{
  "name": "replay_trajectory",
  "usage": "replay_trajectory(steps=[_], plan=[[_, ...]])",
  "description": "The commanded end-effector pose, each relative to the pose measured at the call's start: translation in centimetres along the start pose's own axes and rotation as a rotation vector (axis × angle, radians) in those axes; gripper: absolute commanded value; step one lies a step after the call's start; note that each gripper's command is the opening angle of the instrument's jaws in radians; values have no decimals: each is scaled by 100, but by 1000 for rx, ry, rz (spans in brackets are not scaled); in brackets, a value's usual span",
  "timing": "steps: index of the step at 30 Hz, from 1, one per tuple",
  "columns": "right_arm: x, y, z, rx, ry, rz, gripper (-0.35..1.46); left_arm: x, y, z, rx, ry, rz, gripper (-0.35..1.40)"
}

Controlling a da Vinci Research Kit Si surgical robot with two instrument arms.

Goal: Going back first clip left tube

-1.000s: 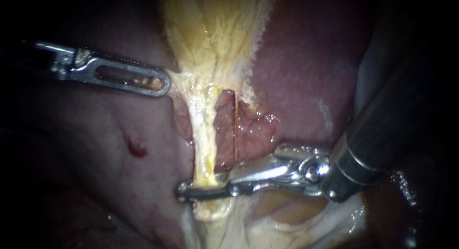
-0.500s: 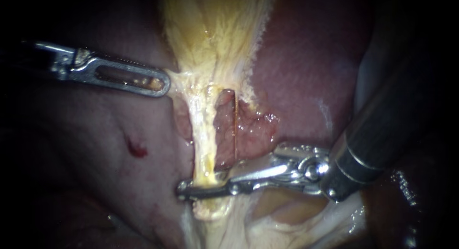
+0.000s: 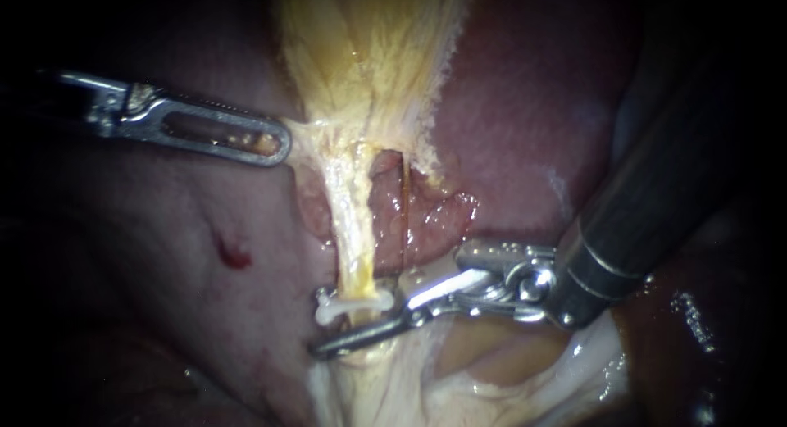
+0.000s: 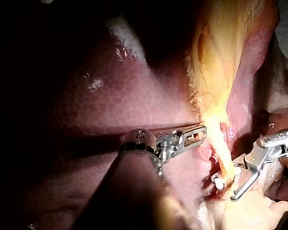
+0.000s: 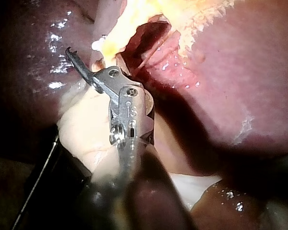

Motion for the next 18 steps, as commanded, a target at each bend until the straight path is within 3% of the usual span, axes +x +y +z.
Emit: replay_trajectory(steps=[1,8,18], plan=[[0,2,-1,-7,2,-25,50,0,0,0,0,0,0,-35],[-6,10,-13,-43,13,-100,50,0,0,0,0,0,0,-35],[-10,1,-41,-63,18,-173,50,0,0,-2,1,1,0,-35]])
